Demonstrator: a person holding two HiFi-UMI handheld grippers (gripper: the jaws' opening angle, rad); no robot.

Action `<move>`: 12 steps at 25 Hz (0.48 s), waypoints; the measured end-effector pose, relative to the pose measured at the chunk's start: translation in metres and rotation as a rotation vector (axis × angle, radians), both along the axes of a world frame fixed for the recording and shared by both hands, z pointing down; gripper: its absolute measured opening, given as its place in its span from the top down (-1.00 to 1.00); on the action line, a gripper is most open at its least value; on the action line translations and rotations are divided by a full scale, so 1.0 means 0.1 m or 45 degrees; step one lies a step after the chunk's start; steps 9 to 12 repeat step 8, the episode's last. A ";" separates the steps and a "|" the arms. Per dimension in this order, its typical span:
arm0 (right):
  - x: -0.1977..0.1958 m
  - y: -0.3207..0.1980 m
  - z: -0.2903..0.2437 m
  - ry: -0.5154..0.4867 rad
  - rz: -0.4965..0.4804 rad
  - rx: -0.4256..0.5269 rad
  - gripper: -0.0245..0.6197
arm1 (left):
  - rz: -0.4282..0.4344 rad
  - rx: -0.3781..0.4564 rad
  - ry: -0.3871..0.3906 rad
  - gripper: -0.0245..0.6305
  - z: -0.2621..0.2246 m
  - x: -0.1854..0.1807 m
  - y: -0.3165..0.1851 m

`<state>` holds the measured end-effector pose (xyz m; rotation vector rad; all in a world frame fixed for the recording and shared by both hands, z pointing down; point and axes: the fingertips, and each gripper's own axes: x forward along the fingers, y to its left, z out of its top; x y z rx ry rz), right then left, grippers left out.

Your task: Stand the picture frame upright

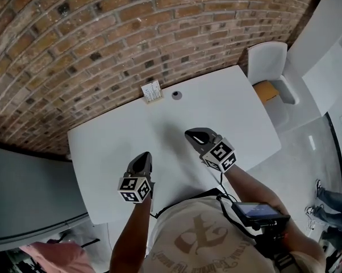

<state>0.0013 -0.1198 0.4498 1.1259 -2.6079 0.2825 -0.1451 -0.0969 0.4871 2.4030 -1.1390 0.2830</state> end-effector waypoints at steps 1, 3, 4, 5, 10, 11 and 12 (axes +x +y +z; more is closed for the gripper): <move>-0.01 0.02 -0.01 -0.004 -0.007 0.002 0.90 | 0.002 0.000 -0.002 0.92 0.00 0.00 0.01; -0.03 0.06 0.01 -0.008 -0.022 -0.007 0.90 | 0.004 0.000 -0.004 0.92 0.00 0.01 0.03; -0.05 0.08 0.02 -0.009 -0.026 -0.013 0.90 | 0.004 0.001 -0.003 0.92 -0.01 0.01 0.03; -0.06 0.09 0.03 -0.010 -0.029 -0.019 0.90 | 0.005 0.001 -0.002 0.92 -0.01 0.01 0.03; -0.10 0.11 0.06 -0.013 -0.031 -0.036 0.90 | 0.010 -0.001 -0.001 0.92 -0.01 0.01 0.03; -0.10 0.11 0.06 -0.013 -0.031 -0.036 0.90 | 0.010 -0.001 -0.001 0.92 -0.01 0.01 0.03; -0.10 0.11 0.06 -0.013 -0.031 -0.036 0.90 | 0.010 -0.001 -0.001 0.92 -0.01 0.01 0.03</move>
